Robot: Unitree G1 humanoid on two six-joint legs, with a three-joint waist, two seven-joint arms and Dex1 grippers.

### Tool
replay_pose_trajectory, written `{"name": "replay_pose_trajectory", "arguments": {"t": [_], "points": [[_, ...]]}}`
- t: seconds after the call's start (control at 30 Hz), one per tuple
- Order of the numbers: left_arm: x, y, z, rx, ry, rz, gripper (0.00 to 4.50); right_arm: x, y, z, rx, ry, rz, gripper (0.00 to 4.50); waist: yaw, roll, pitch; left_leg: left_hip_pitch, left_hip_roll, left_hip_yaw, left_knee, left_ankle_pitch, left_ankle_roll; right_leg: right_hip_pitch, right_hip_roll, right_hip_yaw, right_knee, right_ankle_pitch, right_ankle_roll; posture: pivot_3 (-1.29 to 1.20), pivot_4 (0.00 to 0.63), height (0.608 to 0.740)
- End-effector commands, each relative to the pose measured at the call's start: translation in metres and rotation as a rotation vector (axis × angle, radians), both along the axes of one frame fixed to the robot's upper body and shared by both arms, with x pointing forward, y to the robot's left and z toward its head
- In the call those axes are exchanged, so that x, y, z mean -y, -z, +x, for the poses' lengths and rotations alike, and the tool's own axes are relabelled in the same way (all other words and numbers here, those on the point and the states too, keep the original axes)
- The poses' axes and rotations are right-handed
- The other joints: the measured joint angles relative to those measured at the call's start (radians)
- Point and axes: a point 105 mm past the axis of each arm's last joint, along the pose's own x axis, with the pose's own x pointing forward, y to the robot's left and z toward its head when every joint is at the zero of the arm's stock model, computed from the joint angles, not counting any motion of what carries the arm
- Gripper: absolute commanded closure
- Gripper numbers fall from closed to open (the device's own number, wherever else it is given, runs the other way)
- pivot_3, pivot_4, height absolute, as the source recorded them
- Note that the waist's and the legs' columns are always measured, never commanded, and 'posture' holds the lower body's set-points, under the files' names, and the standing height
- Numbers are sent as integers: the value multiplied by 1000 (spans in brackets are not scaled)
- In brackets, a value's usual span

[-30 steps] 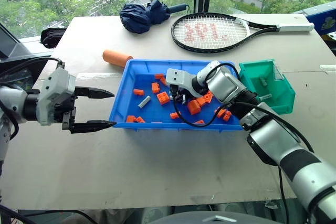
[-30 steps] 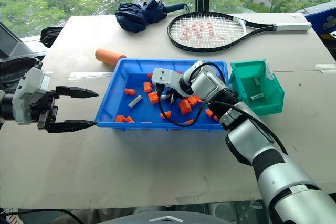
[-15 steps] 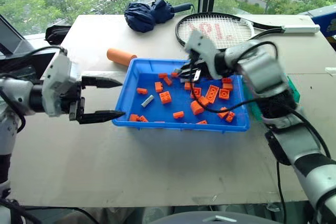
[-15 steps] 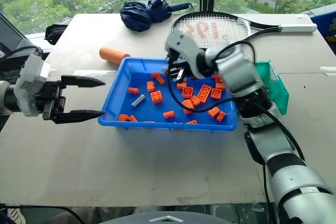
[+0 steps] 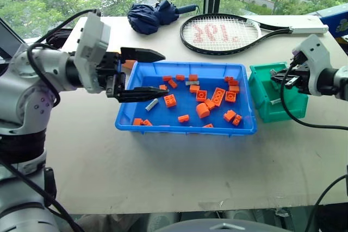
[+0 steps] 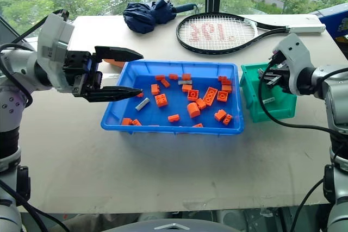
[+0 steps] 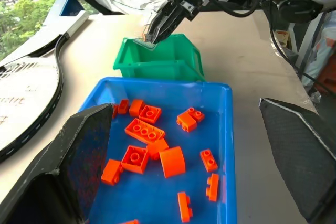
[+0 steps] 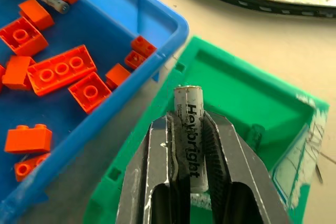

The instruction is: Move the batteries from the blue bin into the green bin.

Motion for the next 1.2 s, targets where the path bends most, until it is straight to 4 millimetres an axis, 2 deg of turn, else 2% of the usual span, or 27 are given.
{"name": "replay_pose_trajectory", "arguments": {"t": [0.03, 0.13, 0.17, 0.23, 0.3, 0.37, 0.4, 0.57, 0.67, 0.83, 0.93, 1.03, 1.2], "points": [[6, -7, 3, 27, -1, 5, 0, 12, -7, 2, 58, 41, 13, 4412, -3, 0, 0, 0, 0, 0, 0, 0, 0, 0, 0, 0, 0, 0, 0, 0, 150, 740], [10, -5, 6, 31, 0, 22, 0, 19, 2, 8, 64, 65, -22, 4412, -2, 0, 0, 0, 1, 0, 1, 0, 0, 0, 0, 0, 0, 0, 0, 0, 150, 740], [10, -5, 7, 33, -1, 27, 0, 21, 4, 10, 68, 74, -33, 3559, -2, 0, 0, 0, 1, 0, 1, 0, 0, 0, 0, 0, 0, 0, 0, 0, 150, 740], [9, -4, 8, 35, -10, 34, 0, 24, 5, 11, 70, 78, -50, 2858, -1, 0, 0, 0, 1, 0, 1, 0, 0, 0, 0, 1, 0, 0, 0, 0, 150, 740], [6, -2, 10, 38, -24, 47, 0, 23, 1, 14, 93, 78, -59, 1780, -1, 0, 0, 0, 2, 0, 1, 0, 0, 0, 0, 1, 0, 0, 0, 0, 150, 740], [0, 0, 11, 41, -44, 63, 0, 13, -5, 18, 121, 38, -47, 758, -2, 0, 0, 0, 2, 0, 1, 0, 0, 0, 0, 1, 0, 0, 0, 0, 150, 740], [-5, 3, 12, 37, -61, 74, 0, 2, -9, 19, 135, -2, -37, 391, -4, 0, 0, 0, 2, 1, 1, 0, 0, 0, 0, 1, 0, 0, 0, 0, 150, 740], [-33, 16, 15, -12, -159, 124, 0, -68, -24, 29, 180, -216, 43, 391, -14, 1, 1, 1, 4, 2, 1, 0, 0, -1, 5, 3, 0, 0, 0, 0, 150, 740], [-54, 26, 18, -28, -239, 159, 0, -120, -13, 34, 148, -374, 59, 391, -9, 1, 1, 0, 8, 2, 1, 0, 0, -1, 6, 2, 0, 0, -1, 0, 150, 740], [-80, 35, 13, -41, -344, 182, 0, -192, 16, 41, 76, -577, 68, 391, -4, 0, 1, -1, 7, 2, 1, 2, -3, -1, 5, 2, -1, 0, -1, 0, 150, 740], [-85, 38, 8, -41, -371, 192, 0, -207, 23, 47, 75, -614, 50, 391, 0, 0, 1, -1, 7, 1, 2, 2, -4, -1, 5, 1, -1, 0, -1, 0, 150, 740], [-92, 39, 2, -43, -416, 190, 0, -224, 28, 61, 57, -606, 65, 391, -4, 0, 1, -1, 7, 1, 2, 3, -5, -1, 4, 1, -1, 0, -1, 0, 150, 740], [-97, 39, -7, -42, -456, 185, 0, -229, 43, 78, 12, -551, 39, 391, -8, 0, 1, 0, 8, 1, 1, 3, -5, -2, 5, 1, 0, 0, -1, 0, 150, 740]]}}
